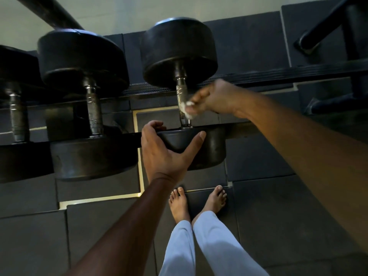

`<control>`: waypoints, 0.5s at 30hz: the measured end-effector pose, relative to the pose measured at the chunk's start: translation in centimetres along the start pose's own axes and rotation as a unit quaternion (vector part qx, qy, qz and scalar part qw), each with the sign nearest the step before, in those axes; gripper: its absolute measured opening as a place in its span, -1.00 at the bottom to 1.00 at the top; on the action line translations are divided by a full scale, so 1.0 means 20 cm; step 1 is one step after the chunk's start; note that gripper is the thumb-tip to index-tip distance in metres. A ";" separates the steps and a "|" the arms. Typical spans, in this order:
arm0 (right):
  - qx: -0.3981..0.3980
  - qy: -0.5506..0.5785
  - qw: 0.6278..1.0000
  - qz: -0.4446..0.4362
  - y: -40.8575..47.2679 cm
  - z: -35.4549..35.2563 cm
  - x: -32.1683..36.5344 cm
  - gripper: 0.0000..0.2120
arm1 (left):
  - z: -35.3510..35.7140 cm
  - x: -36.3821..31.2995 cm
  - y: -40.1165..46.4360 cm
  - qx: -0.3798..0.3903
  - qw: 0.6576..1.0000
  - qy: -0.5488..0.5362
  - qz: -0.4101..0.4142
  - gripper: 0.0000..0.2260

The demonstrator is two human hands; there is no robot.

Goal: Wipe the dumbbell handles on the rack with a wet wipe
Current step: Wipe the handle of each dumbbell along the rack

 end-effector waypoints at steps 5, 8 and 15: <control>-0.181 -0.266 0.904 -0.282 0.03 0.03 0.39 -0.75 | -0.03 0.00 -0.02 -0.039 0.999 0.027 -0.014 -0.11; -0.180 -0.485 0.800 -0.303 0.07 0.10 0.43 -0.68 | -0.04 0.00 -0.04 -0.058 0.997 0.037 -0.032 -0.10; -0.134 -0.498 0.805 -0.293 0.05 0.15 0.48 -0.72 | -0.04 0.00 -0.07 -0.068 0.995 0.010 -0.074 -0.09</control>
Point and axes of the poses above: each hand's wrist, its own y-axis towards the middle knuckle, its own z-axis out of the palm, x = y × z, the point moved 7 cm from there along y, towards the middle knuckle, and after that the axes turned 3 degrees about y, right-handed, at the moved point
